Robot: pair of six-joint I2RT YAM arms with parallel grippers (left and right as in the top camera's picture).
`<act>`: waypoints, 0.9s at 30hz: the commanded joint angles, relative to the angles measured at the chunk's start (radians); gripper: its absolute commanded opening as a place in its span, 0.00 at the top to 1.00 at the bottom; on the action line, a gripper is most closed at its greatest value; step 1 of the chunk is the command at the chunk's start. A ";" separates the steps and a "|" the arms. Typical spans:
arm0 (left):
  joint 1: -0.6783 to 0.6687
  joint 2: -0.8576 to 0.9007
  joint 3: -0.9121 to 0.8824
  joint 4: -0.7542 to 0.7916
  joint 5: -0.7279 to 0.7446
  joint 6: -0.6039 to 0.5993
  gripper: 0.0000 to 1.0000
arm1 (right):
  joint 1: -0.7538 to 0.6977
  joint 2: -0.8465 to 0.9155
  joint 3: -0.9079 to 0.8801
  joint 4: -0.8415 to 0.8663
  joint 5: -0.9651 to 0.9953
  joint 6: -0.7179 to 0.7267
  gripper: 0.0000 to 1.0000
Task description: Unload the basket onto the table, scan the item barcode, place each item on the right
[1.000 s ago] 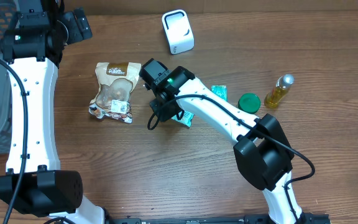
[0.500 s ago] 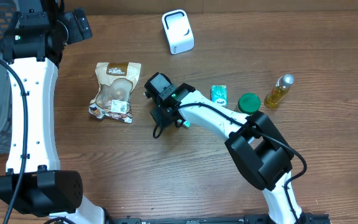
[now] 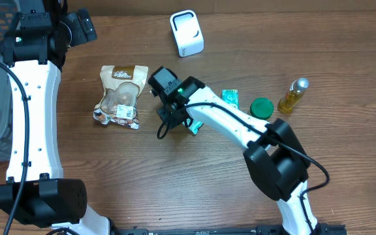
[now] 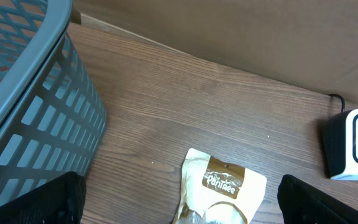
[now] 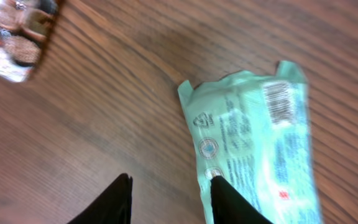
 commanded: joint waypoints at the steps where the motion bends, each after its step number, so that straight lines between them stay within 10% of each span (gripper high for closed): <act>1: 0.004 0.003 0.008 0.000 -0.013 -0.014 0.00 | -0.001 -0.065 0.038 -0.058 0.049 -0.040 0.60; 27: 0.005 0.003 0.008 0.000 -0.013 -0.013 0.00 | 0.003 -0.060 -0.253 0.098 0.179 -0.267 0.49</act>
